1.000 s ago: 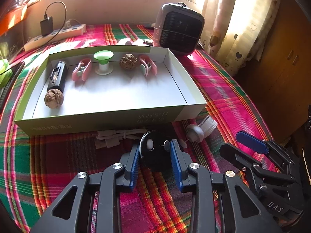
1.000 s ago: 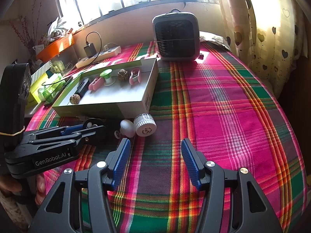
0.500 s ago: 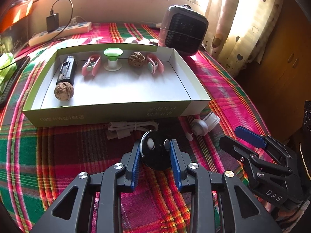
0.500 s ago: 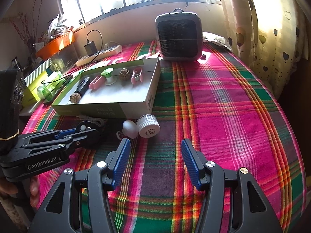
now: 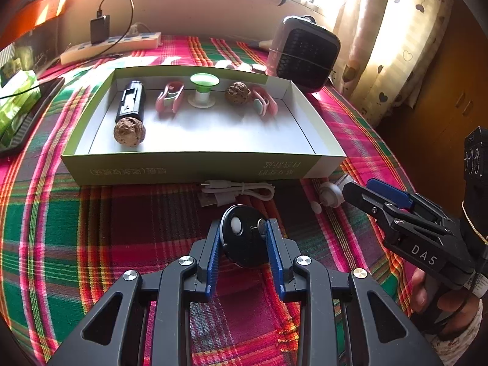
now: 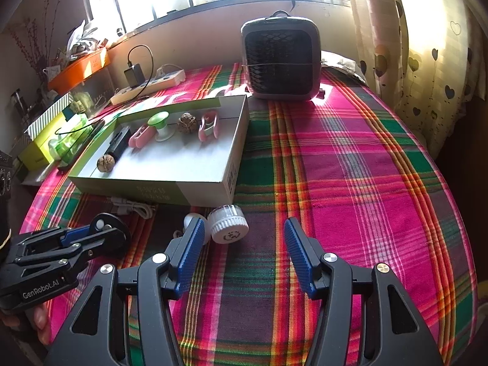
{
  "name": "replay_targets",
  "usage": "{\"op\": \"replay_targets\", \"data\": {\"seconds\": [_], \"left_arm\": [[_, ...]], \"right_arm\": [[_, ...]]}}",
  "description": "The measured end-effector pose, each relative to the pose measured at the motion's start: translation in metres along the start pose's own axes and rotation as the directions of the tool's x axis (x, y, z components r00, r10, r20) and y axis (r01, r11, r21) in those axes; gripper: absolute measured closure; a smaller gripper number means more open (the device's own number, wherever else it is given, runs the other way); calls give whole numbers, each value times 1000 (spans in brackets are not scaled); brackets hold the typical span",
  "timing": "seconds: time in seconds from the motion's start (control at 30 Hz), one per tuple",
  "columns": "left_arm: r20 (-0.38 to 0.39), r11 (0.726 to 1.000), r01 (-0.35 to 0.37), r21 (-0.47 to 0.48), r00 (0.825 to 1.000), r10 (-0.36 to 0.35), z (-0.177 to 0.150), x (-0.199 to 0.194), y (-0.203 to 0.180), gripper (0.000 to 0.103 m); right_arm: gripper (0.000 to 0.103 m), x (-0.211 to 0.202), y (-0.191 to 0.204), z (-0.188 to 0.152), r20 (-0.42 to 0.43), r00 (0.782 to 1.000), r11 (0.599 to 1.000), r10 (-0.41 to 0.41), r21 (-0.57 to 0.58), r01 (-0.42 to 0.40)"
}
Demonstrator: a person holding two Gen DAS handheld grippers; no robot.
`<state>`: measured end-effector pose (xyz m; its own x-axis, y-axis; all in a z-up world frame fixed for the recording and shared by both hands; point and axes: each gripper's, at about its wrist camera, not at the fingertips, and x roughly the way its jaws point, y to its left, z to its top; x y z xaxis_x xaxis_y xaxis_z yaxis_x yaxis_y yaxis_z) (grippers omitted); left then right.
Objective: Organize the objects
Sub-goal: 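Lower the left tool onto the black round disc and close on it, then close the right tool on the white round cap while the left holds the disc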
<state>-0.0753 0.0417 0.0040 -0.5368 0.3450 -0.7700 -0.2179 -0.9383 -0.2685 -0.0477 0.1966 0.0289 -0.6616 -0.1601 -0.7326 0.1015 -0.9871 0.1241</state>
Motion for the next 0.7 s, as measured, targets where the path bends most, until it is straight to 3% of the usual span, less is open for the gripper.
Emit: {"op": "replay_targets", "data": {"seconds": [0.6, 0.7], "left_arm": [[6, 1000, 10, -4, 1000, -10, 4, 2, 3, 77], [7, 1000, 7, -1, 1000, -7, 4, 2, 3, 77]], "right_arm": [[47, 11, 0, 5, -32, 999, 999, -24, -35, 23], [52, 14, 0, 5, -45, 999, 999, -14, -32, 13]]}}
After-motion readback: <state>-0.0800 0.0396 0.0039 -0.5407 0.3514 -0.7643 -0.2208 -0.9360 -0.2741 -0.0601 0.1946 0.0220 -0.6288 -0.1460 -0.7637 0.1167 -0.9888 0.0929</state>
